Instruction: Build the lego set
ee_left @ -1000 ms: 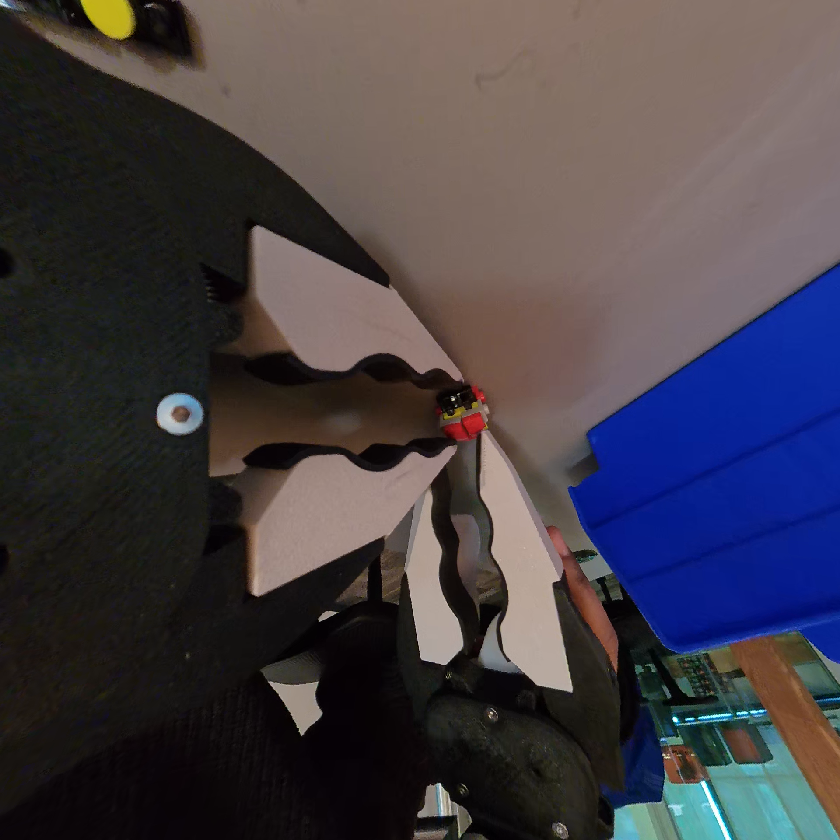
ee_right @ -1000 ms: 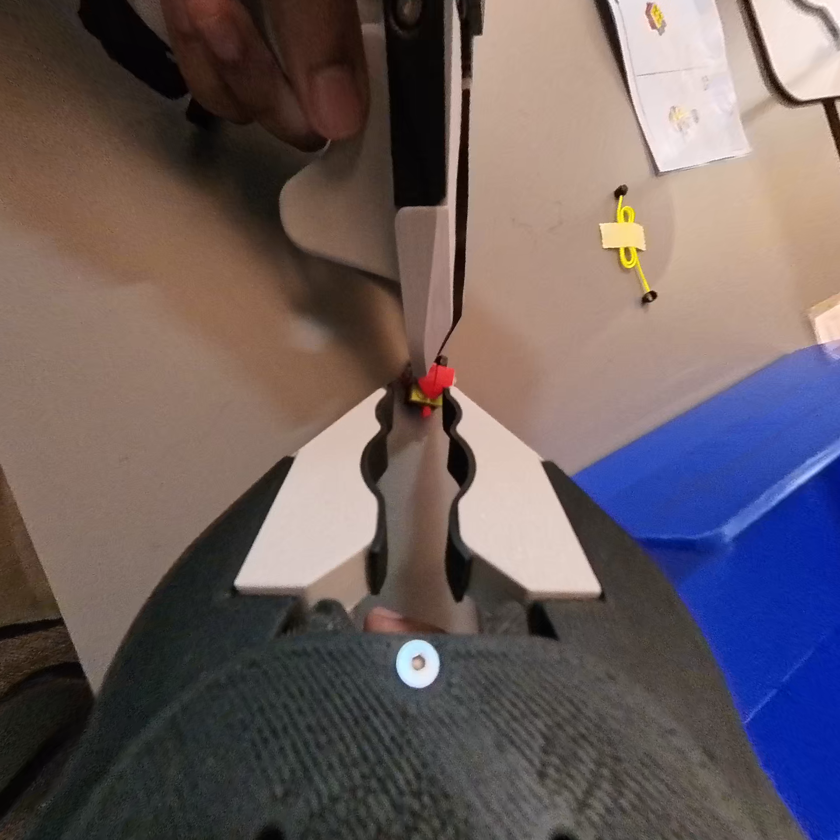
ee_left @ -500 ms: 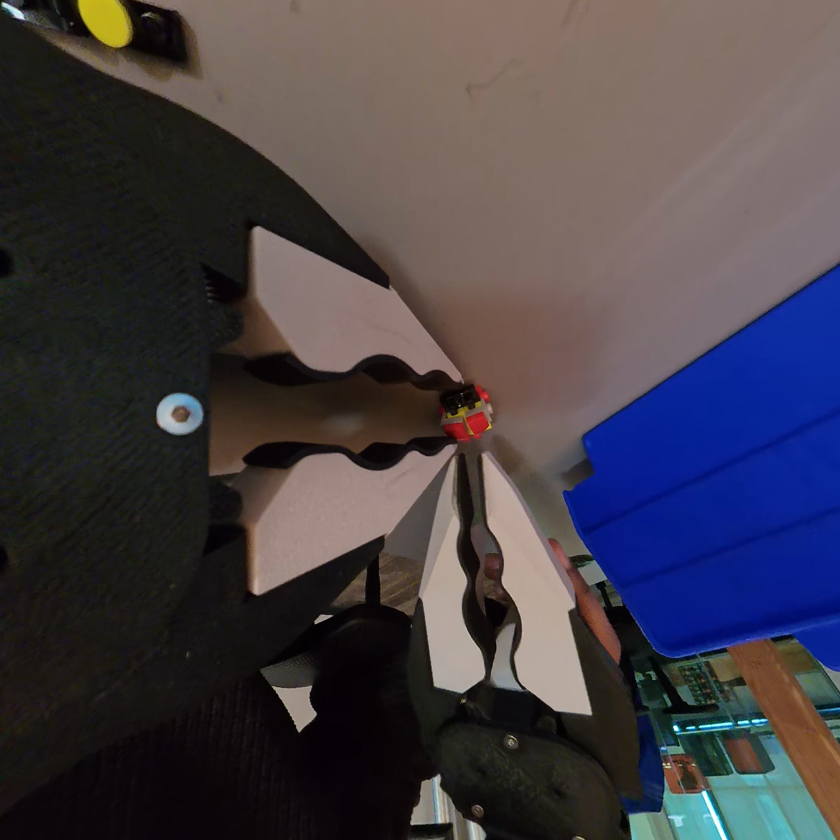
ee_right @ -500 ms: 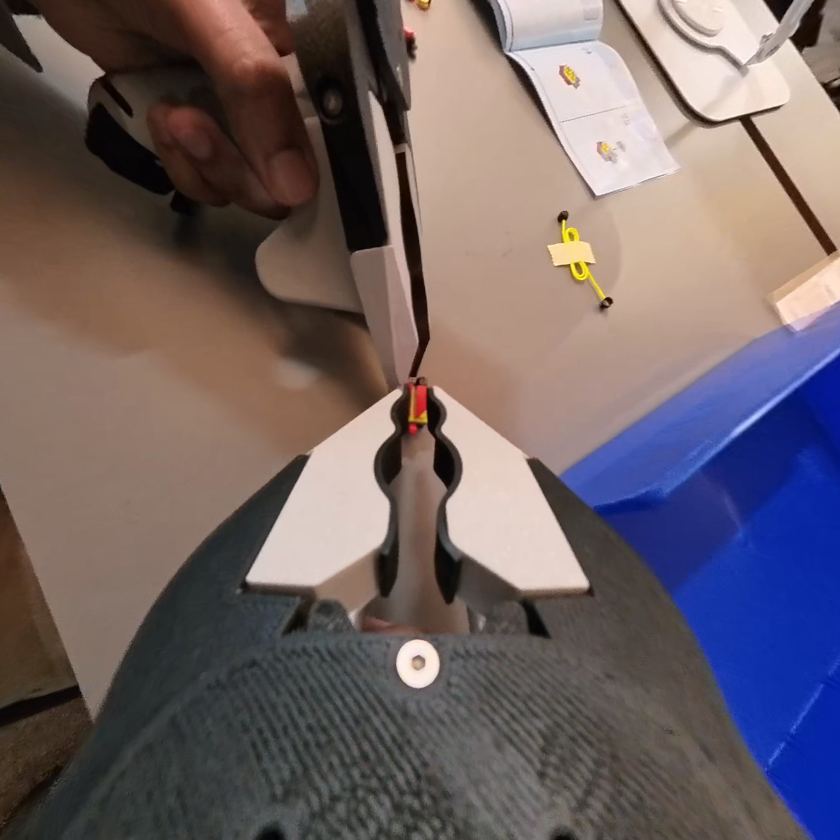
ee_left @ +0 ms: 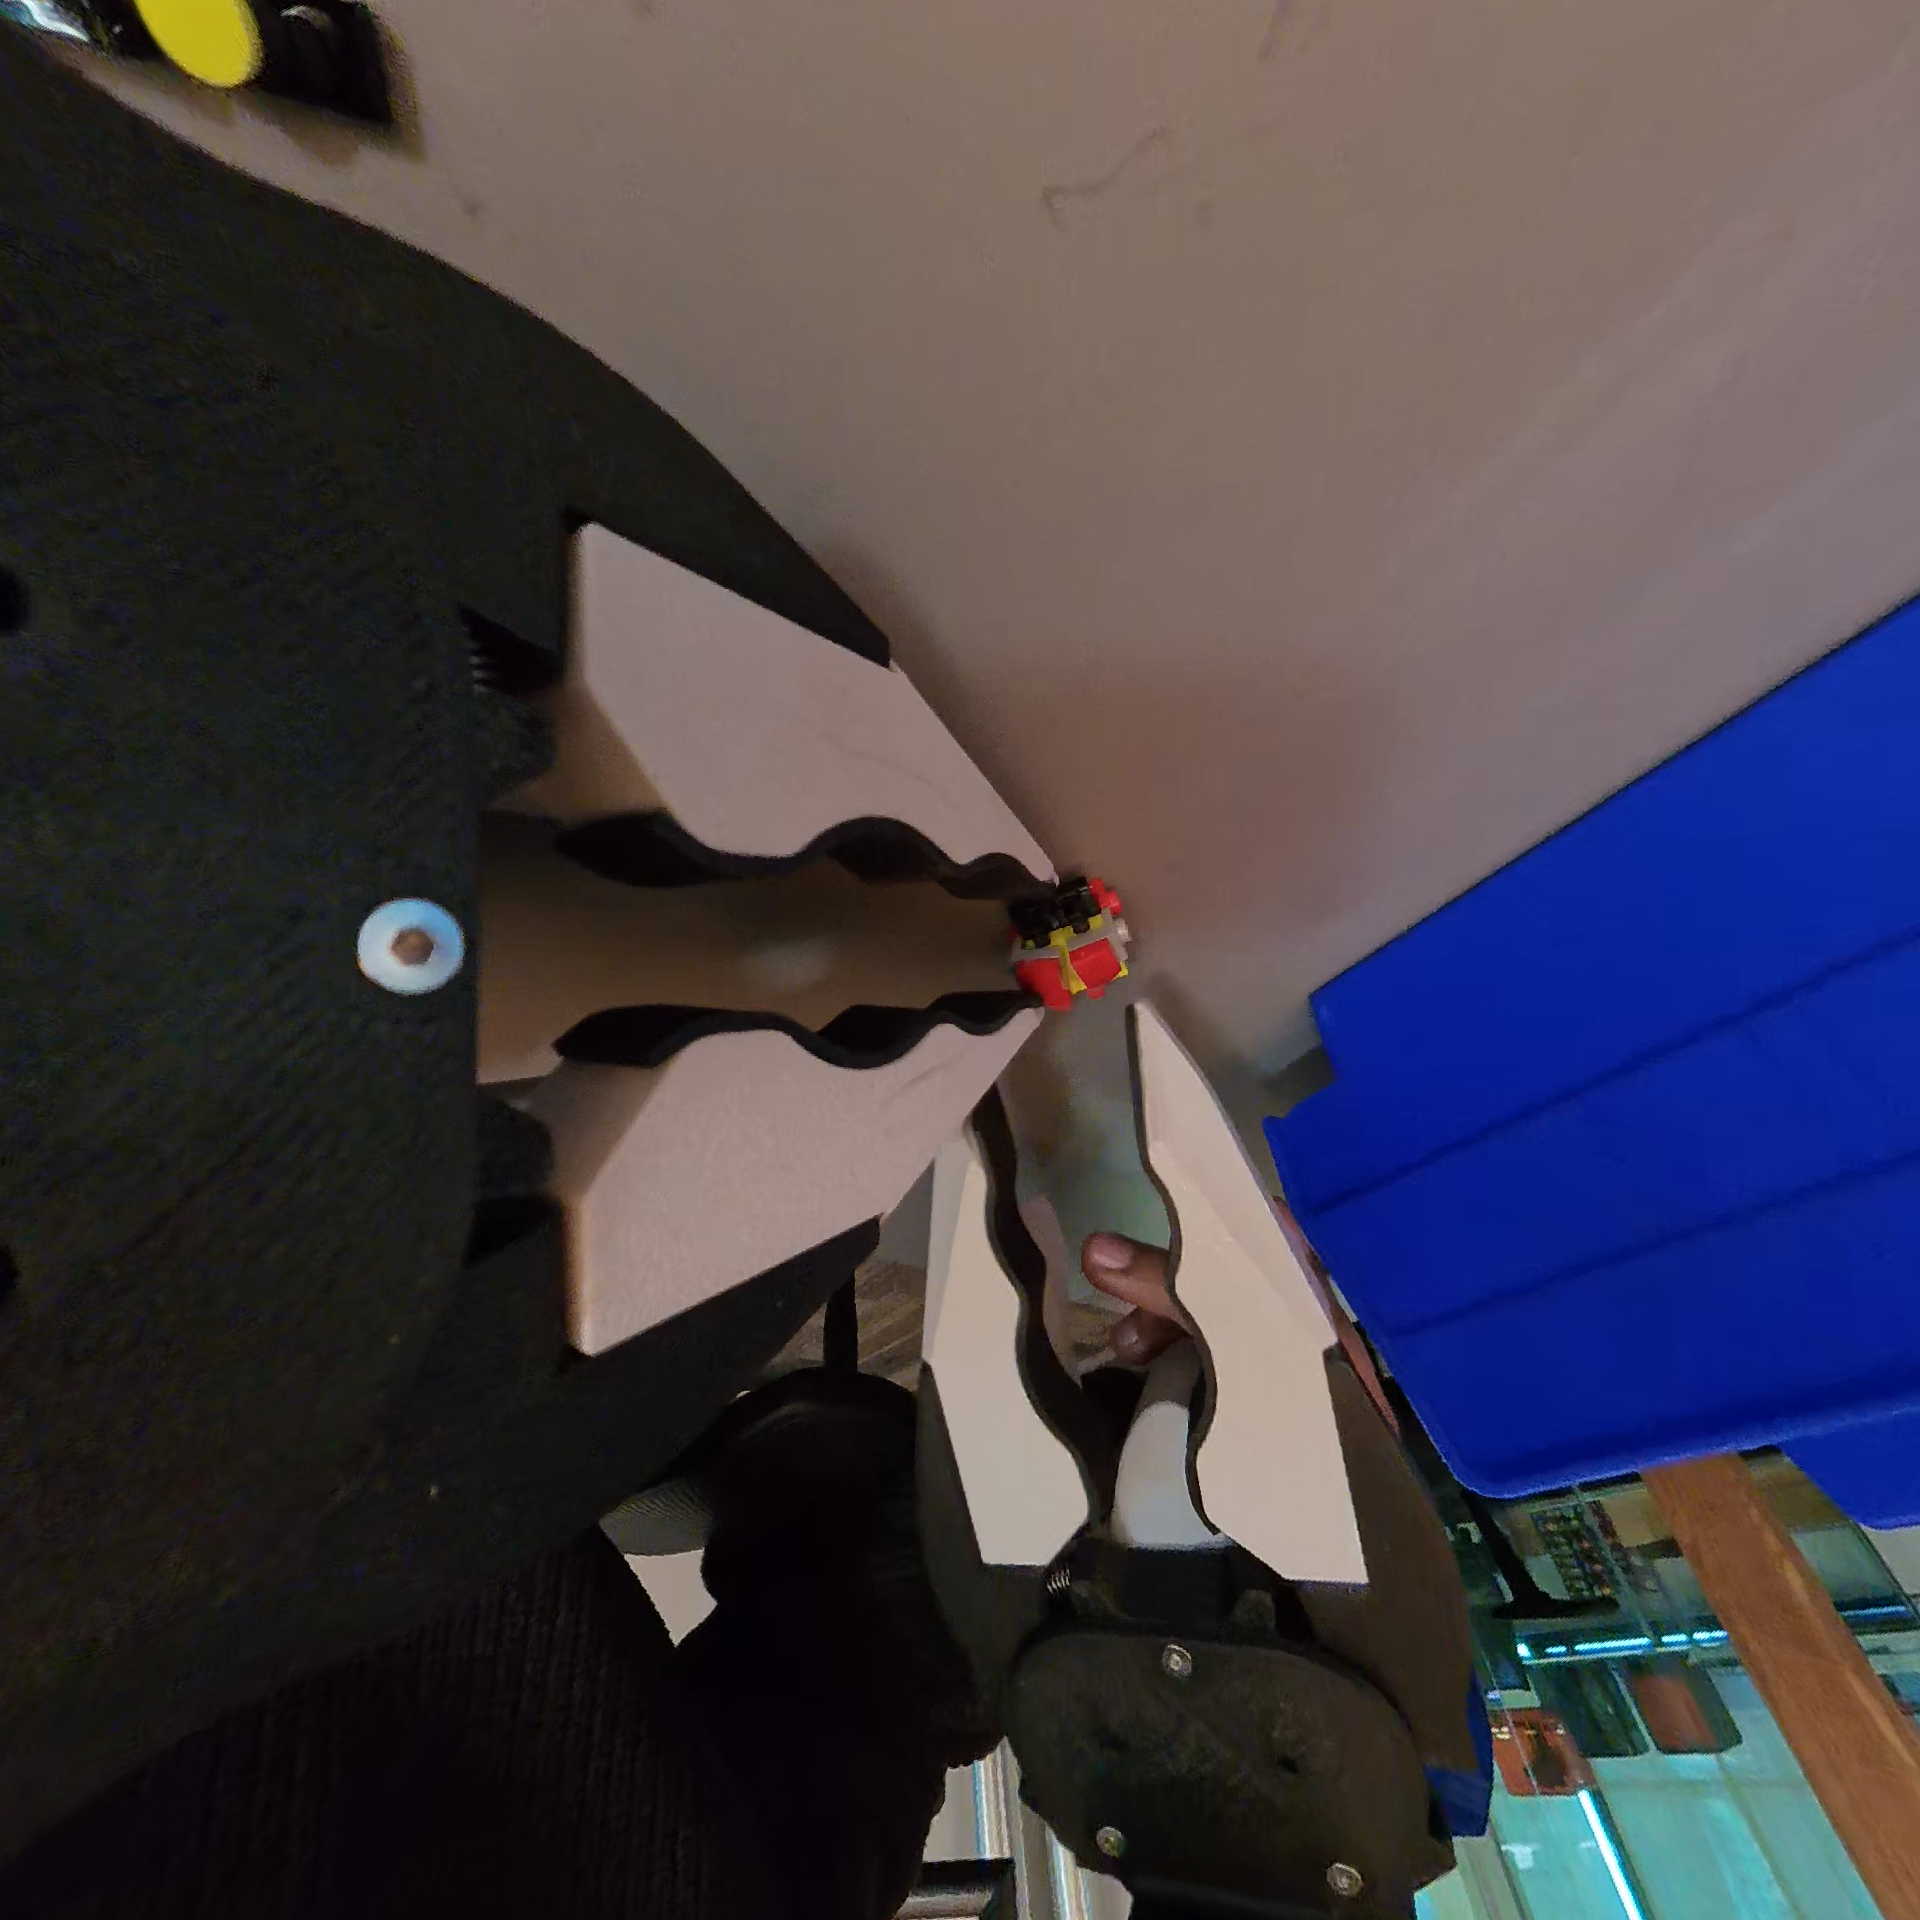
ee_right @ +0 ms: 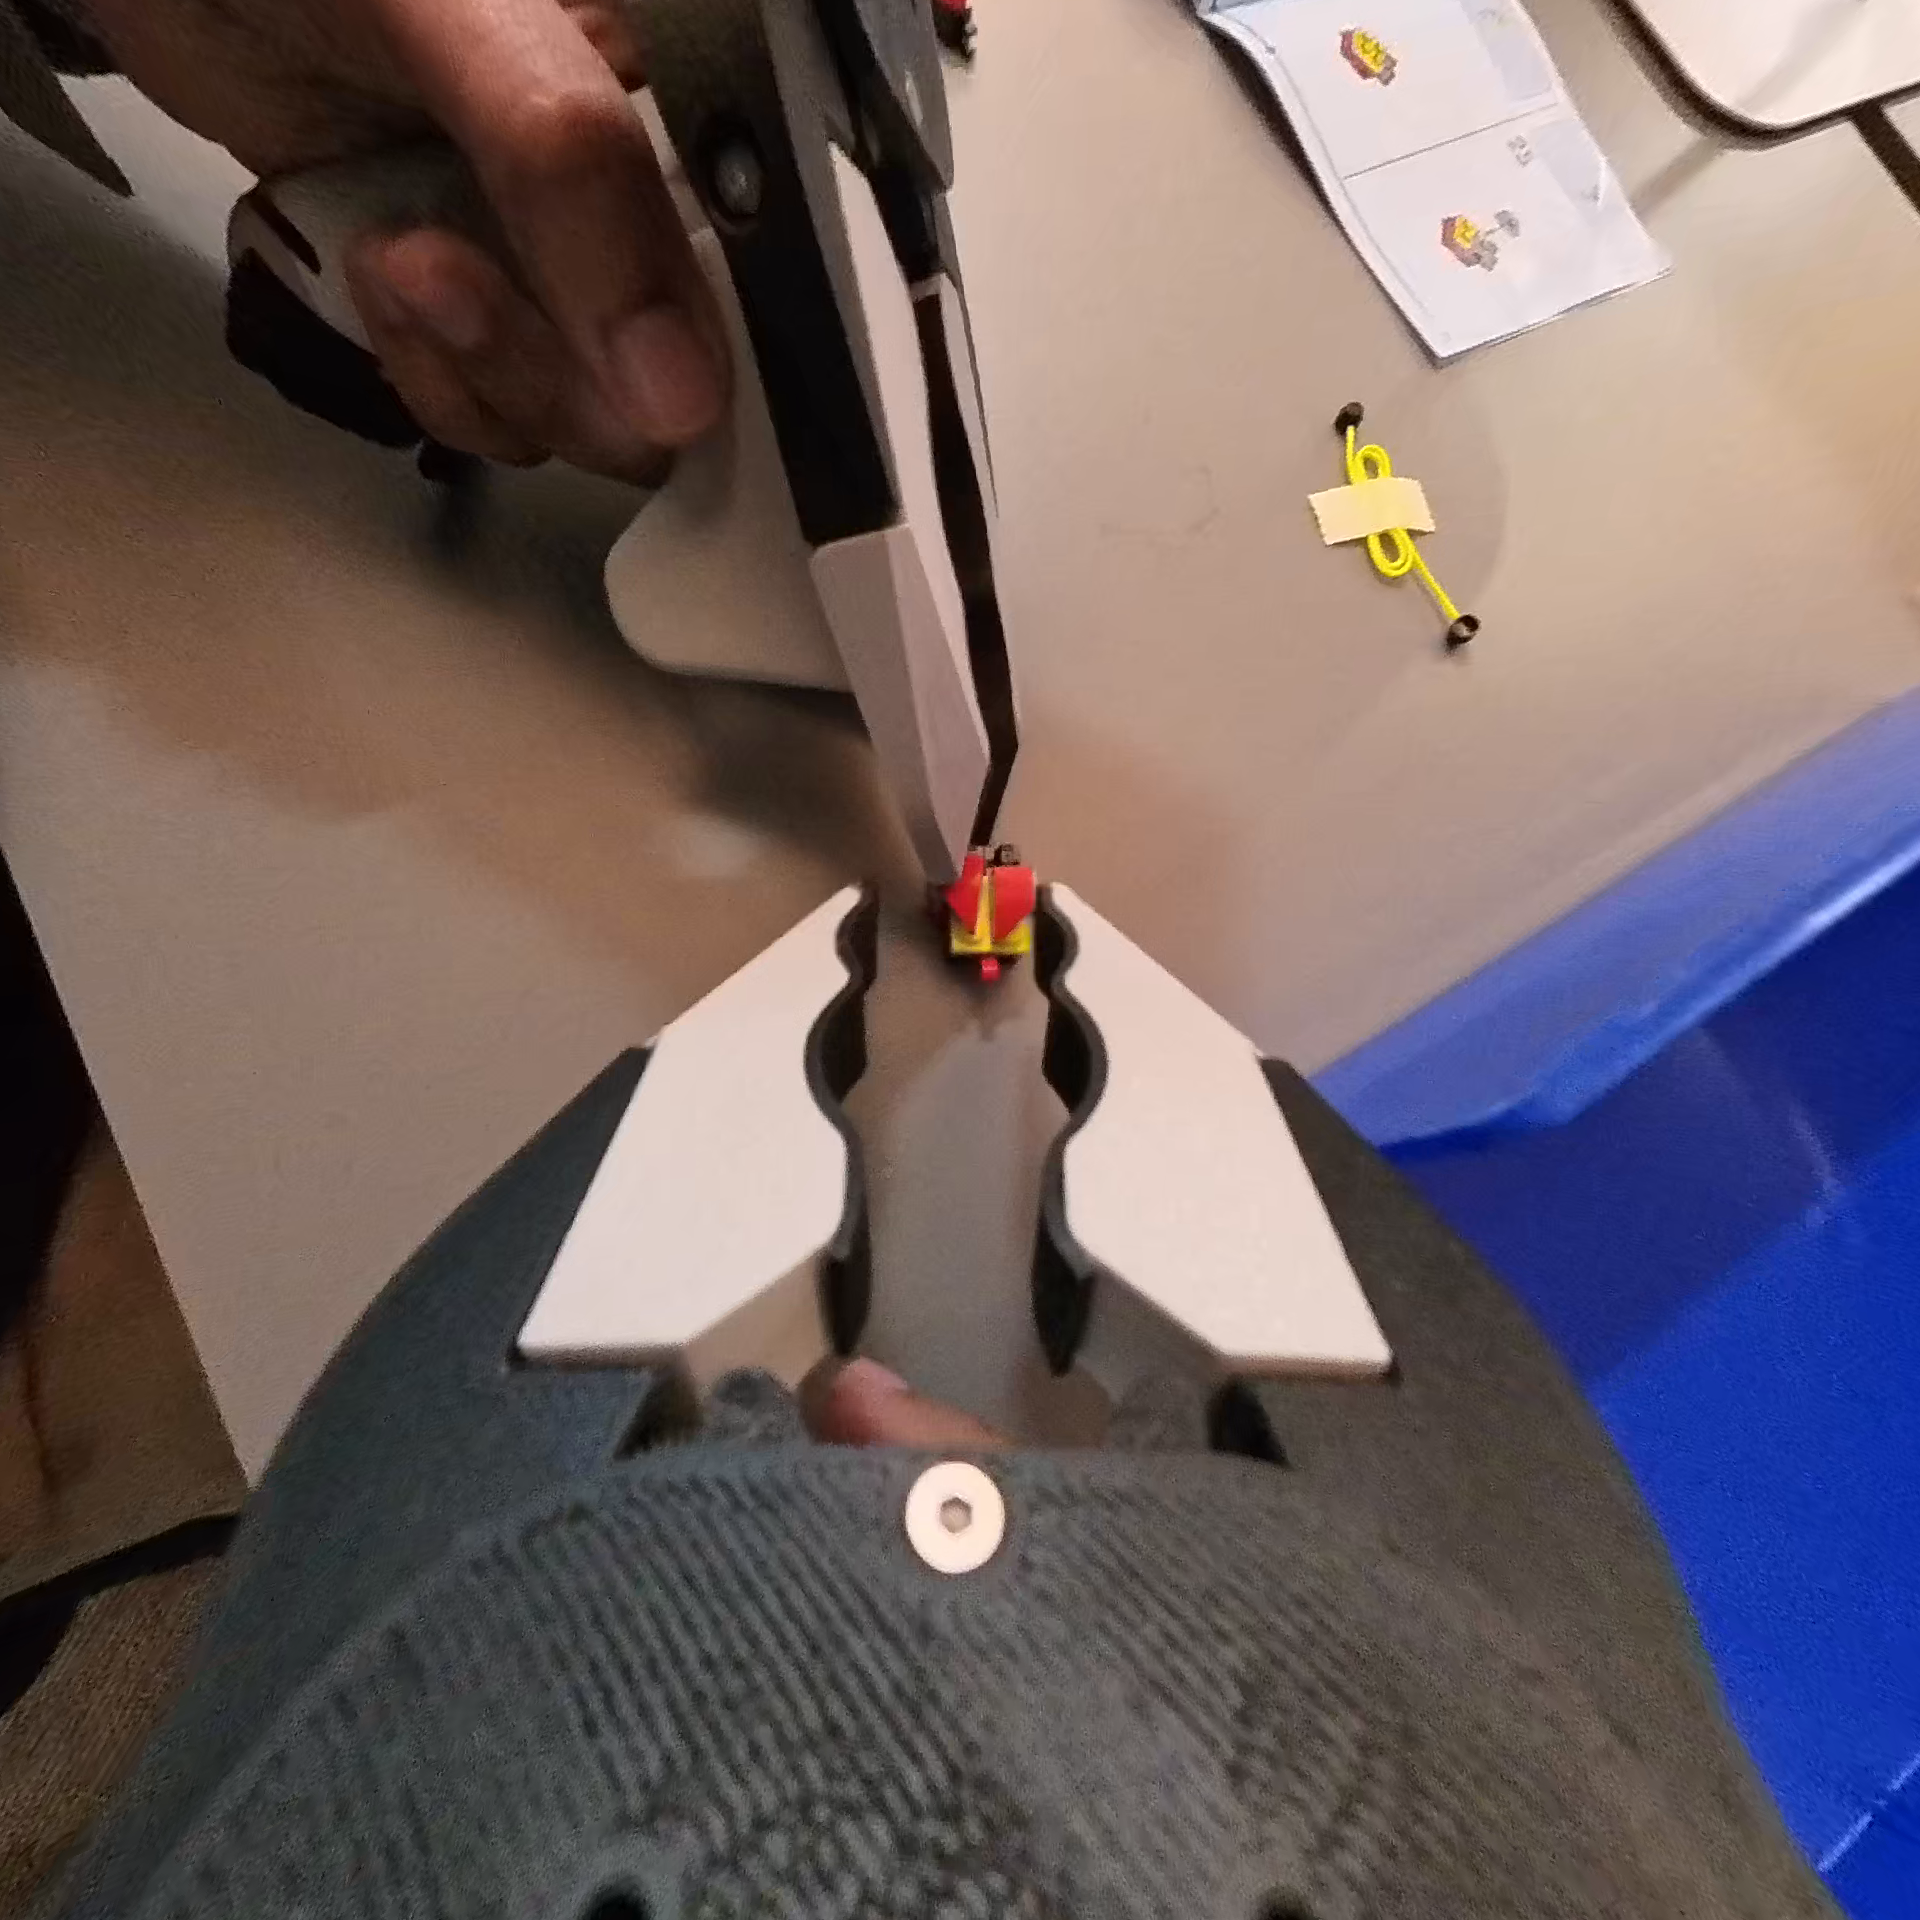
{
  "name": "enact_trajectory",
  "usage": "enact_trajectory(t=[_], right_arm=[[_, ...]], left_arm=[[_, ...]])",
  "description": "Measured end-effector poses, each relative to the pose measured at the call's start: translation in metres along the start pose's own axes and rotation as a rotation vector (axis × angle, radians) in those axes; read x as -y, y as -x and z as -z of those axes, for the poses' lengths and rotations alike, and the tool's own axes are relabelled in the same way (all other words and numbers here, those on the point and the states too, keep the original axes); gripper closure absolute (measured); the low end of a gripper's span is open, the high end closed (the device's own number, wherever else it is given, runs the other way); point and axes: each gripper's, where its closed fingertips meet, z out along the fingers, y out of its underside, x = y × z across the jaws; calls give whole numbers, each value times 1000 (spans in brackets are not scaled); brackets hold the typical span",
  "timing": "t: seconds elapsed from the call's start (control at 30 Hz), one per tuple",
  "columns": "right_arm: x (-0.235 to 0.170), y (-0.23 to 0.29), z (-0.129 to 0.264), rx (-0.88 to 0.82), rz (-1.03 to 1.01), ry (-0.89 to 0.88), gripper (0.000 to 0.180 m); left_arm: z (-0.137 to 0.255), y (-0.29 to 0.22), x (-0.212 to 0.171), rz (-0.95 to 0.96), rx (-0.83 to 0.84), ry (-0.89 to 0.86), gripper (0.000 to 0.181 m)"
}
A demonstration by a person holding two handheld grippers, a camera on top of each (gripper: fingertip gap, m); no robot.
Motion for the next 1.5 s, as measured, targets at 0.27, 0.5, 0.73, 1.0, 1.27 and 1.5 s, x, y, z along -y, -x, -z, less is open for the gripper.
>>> enact_trajectory(t=[0.27,0.5,0.73,1.0,1.27,1.5], right_arm=[[-3,1,-6,-3,17,46,153],[-3,3,-5,6,-1,49,156],[0,0,-4,-20,3,38,147],[-9,-5,-9,-92,43,128,150],[-7,-5,-8,-77,-12,100,160],[-6,-2,-7,-72,-34,67,161]], left_arm=[[-1,0,1,0,-1,2,165],[-2,0,1,-4,5,0,163],[-4,0,3,-28,20,14,163],[-5,0,4,-32,24,16,163],[-5,-2,2,-37,22,28,161],[-3,-2,-1,-41,21,41,161]])
